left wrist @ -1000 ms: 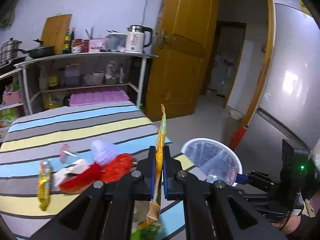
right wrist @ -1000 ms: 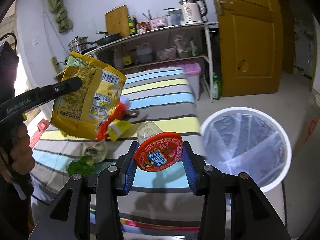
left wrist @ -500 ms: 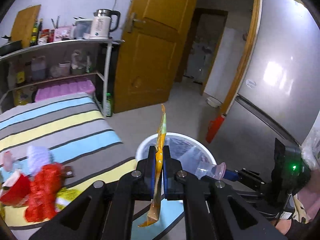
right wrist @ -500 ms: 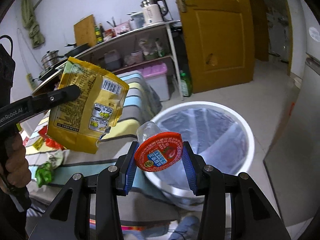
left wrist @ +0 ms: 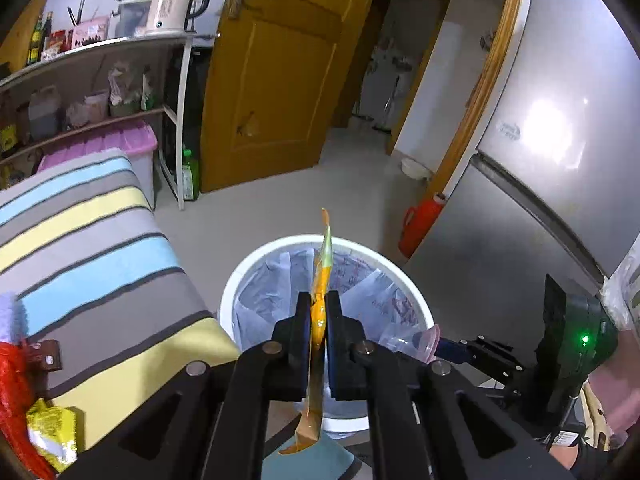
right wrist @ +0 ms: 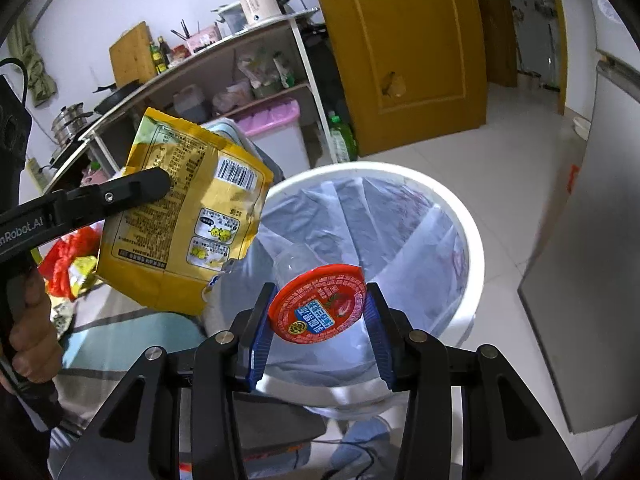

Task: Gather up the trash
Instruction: 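Carry both items over the white bin and open both tools to drop them, then return both tools to the table and grasp the green wrapper with the left tool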

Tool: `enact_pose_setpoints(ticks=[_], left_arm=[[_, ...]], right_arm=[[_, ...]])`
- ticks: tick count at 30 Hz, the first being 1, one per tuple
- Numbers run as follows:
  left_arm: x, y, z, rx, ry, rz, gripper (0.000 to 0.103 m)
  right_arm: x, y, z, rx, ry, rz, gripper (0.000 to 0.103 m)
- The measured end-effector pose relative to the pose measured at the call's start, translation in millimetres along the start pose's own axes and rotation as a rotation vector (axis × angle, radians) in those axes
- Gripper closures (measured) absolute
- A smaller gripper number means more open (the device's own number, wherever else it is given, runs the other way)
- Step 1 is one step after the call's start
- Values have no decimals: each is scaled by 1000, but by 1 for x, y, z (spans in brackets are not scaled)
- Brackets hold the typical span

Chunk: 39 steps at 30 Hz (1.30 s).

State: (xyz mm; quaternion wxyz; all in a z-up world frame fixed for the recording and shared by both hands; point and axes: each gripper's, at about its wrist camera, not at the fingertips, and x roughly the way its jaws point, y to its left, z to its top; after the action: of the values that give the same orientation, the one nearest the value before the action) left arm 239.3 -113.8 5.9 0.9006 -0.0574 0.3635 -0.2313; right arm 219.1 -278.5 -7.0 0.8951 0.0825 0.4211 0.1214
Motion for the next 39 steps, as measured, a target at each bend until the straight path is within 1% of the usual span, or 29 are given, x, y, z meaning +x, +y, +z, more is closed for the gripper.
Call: enact_pose_setpoints(ticks=[2, 4, 5, 6, 8, 9, 12, 15, 21, 25, 30, 36, 39], left_arm=[[4, 1, -1, 0, 14, 6, 93], [7, 2, -1, -5, 26, 8, 81], [8, 3, 0, -8, 32, 2, 71], [8, 4, 0, -13, 31, -2, 66], [6, 4, -2, -19, 30, -5, 63], [5, 5, -2, -20, 29, -2, 63], [3, 7, -1, -31, 26, 0, 63], [-4, 7, -2, -32, 7, 12, 63], [-34, 10, -7, -39, -46, 41, 63], [-57, 16, -14, -56, -84, 51, 63], [-90, 24, -29, -72, -133, 111, 62], [-125, 34, -53, -80, -180, 187, 62], [-142, 40, -65, -83, -195, 220, 62]], right_arm=[[7, -2, 0, 3, 12, -6, 58], [13, -4, -1, 8, 25, -10, 58], [15, -5, -2, 10, 29, -12, 58], [16, -5, -2, 12, 32, -14, 56], [18, -7, -2, 15, 36, -15, 51], [18, -7, -3, 16, 36, -13, 48], [15, -6, -3, 10, 29, -16, 48], [9, -4, -3, 4, 19, -18, 48], [-12, 3, -2, -3, -23, -17, 48], [-31, 16, -2, -19, -61, -3, 48], [-52, 36, -4, -52, -98, 30, 45], [-65, 71, -13, -114, -111, 77, 45], [-69, 88, -18, -146, -116, 114, 45]])
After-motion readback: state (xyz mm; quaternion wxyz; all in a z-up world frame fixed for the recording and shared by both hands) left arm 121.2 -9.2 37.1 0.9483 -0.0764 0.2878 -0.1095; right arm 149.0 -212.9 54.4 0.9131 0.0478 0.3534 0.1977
